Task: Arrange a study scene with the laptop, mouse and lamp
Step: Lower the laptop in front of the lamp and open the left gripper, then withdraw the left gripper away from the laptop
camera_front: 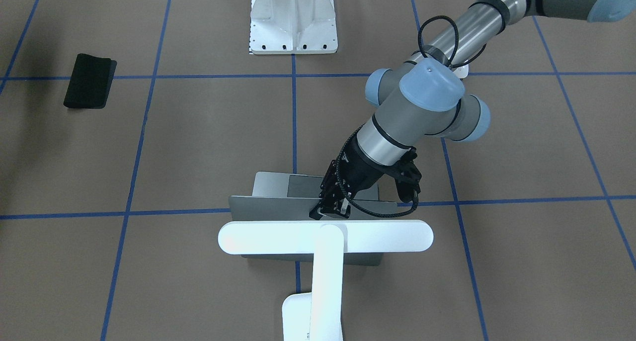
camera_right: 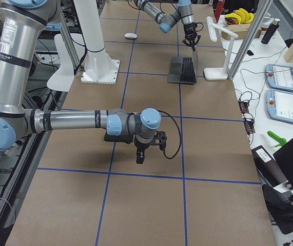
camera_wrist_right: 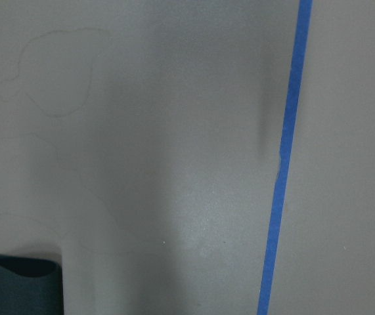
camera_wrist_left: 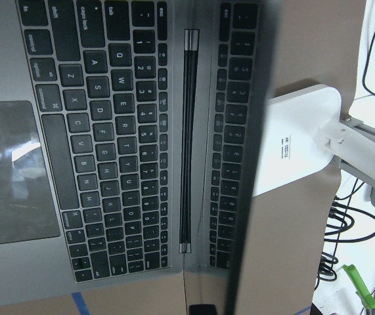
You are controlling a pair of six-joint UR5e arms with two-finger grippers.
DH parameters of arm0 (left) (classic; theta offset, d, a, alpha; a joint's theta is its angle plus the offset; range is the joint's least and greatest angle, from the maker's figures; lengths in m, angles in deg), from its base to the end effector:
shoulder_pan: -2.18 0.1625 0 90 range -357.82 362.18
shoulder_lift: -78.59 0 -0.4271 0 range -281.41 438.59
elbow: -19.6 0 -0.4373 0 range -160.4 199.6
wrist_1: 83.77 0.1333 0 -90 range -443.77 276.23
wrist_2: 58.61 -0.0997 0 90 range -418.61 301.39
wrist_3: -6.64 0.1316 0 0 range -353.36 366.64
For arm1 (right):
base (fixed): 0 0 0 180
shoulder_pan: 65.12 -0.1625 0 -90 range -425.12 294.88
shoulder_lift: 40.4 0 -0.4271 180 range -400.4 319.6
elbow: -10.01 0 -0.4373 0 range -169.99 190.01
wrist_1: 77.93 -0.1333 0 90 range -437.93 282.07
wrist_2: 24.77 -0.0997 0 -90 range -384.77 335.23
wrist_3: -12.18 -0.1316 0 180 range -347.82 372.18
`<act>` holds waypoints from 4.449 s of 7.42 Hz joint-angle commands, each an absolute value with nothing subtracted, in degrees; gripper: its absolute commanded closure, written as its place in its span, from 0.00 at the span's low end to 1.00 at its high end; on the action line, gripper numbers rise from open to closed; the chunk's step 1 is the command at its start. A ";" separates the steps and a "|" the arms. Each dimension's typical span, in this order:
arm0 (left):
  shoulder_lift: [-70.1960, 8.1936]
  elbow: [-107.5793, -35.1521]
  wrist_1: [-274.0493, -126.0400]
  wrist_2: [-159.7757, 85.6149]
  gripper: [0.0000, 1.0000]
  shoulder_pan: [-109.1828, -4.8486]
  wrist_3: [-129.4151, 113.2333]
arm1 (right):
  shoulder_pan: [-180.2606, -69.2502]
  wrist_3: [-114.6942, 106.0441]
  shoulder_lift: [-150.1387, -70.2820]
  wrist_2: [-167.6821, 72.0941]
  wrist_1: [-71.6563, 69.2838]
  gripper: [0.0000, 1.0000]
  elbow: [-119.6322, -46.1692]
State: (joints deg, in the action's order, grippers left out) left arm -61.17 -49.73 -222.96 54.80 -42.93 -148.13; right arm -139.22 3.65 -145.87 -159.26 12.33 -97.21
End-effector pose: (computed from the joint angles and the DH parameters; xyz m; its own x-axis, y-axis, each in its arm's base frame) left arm 0.5401 -0.6570 0.1527 -0.2787 -0.8965 -0.3444 0.2898 0.2634 -0.9201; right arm -0.0770 -0.4203 0.6520 0.7142 -0.0680 0.6967 0.1698 0.9824 -0.0782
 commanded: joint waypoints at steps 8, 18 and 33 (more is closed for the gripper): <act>-63.44 -45.79 -226.66 46.15 1.00 -40.62 -149.20 | -139.30 3.65 -146.05 -159.68 12.15 0.00 -96.69; -44.83 -69.58 -226.07 57.97 0.37 -44.30 -134.98 | -139.22 3.56 -145.87 -159.77 12.24 0.00 -97.04; -30.57 -73.02 -219.82 91.86 0.37 -69.80 -88.28 | -119.01 -1.98 -142.36 -179.46 11.72 0.00 -88.54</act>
State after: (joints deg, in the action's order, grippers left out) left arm -30.69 -71.91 -219.80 91.84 -69.53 -88.43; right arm -120.20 -1.99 -142.29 -179.88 11.84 -90.64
